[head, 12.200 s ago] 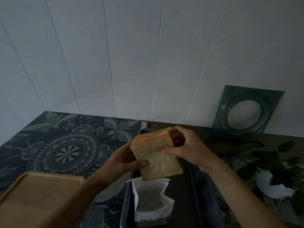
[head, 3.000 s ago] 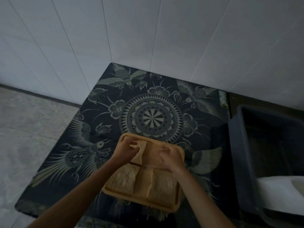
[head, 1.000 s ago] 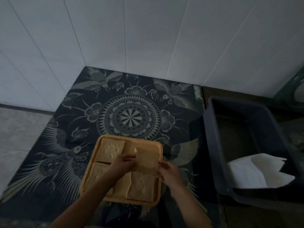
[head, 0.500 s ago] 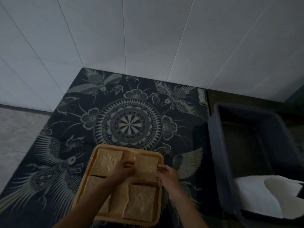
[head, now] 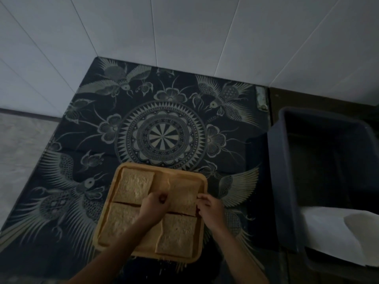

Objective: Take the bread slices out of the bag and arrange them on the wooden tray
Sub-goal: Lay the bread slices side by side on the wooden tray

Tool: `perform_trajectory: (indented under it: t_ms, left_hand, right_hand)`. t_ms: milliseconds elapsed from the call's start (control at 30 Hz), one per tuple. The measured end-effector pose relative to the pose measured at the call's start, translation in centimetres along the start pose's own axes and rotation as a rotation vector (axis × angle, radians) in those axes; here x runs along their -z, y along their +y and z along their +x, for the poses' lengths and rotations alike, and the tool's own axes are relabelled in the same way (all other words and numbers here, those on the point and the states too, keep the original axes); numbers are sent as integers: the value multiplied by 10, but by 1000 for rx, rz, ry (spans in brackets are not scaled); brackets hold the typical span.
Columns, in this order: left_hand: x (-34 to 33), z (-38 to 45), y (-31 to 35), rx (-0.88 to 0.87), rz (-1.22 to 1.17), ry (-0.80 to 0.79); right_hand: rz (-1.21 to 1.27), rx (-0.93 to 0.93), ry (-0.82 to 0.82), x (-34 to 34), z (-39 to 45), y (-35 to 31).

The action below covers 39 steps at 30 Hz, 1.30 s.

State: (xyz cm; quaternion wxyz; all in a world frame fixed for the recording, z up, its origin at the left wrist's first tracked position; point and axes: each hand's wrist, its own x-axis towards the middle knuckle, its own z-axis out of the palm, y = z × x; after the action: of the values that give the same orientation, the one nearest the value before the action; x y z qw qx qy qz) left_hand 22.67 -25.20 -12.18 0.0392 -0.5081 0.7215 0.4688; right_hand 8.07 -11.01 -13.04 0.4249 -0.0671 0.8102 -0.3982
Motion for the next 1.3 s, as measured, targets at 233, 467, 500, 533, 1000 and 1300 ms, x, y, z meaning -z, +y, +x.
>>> perform_trajectory:
  t_ms: [233,467,500,533,1000,1300]
  left_hand:
    - [1,-5,1,-35,-28,2]
    - [2,-16,-1,-42,-62,-19]
    - [2,-18,-2,-34,-70,-26]
    - [2,-22,-3,-25,-77,-28]
    - [-6,-60,-8,15,-121,32]
    - [-5,-61,-14,1,-141,4]
  right_hand:
    - [15,14,-2,4,-4,-1]
    - [46,1,-2,7,-9,4]
    - [52,-9,-1,7,-10,7]
    - [48,-16,1,7,-12,9]
    - [5,-18,69,-8,-43,29]
    - [-15,-11,61,-5,-46,30]
